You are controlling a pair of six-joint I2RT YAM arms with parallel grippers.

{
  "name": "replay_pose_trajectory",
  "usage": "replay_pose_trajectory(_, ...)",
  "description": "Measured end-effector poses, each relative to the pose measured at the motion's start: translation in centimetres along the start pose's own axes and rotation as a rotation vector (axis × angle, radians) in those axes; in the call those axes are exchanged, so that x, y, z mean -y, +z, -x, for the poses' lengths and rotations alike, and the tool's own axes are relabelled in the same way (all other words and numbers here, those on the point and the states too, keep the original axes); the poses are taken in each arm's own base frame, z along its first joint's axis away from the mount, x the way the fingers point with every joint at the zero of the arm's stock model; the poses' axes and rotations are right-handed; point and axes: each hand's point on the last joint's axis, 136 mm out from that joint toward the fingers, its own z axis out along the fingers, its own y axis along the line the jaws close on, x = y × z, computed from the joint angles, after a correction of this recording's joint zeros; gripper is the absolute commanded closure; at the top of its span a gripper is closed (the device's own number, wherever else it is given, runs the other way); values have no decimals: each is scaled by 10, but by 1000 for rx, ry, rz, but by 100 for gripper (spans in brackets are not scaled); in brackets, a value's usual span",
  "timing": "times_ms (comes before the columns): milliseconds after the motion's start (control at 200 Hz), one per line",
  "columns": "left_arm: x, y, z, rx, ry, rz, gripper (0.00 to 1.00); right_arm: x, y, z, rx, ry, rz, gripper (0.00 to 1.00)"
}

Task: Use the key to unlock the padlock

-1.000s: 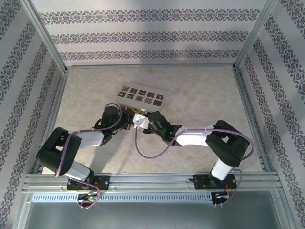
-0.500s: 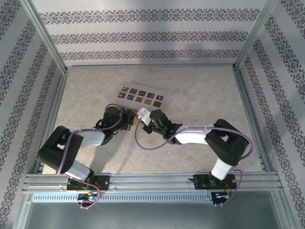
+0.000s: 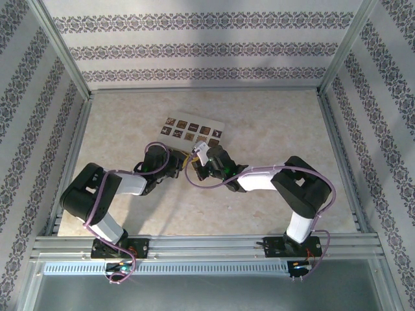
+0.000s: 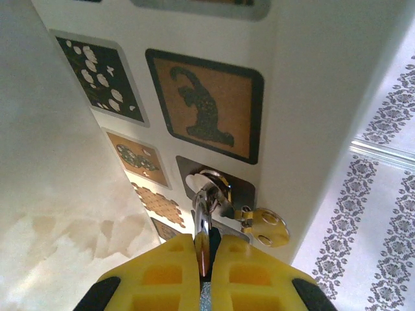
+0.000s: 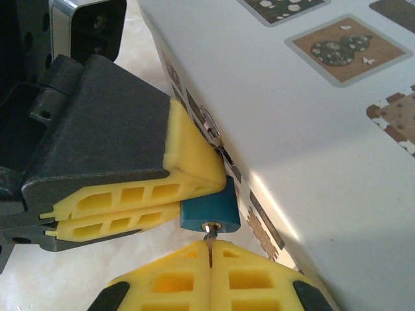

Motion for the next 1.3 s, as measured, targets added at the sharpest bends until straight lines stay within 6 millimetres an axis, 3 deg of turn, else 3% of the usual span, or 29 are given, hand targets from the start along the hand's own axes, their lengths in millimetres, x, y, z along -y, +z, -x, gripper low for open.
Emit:
replay_pose_trajectory(65, 1, 1, 1, 2, 2, -6, 100, 2, 0, 1, 4, 15, 1, 100)
replay_pose_trajectory(165, 2, 2, 1, 2, 4, -14, 91, 3, 0, 1, 8, 35, 6, 100)
replay_pose_trajectory(360, 5, 4, -2, -6, 33, -23, 62, 1, 0, 6, 25, 76, 30, 100)
replay_pose_trajectory(575, 17, -7, -7, -7, 70, -59, 46, 12, -1, 11, 41, 145, 35, 100)
replay_pose_trajectory(940, 48, -61, 14, 113, 255, -48, 38, 15, -4, 10, 27, 298, 84, 100)
replay_pose_trajectory(1169, 85, -110, 30, 271, 471, -21, 31, 15, -6, 8, 8, 454, 127, 100)
replay_pose_trajectory(1299, 85, -125, 40, 331, 535, 24, 30, 14, -6, 1, -18, 541, 127, 100)
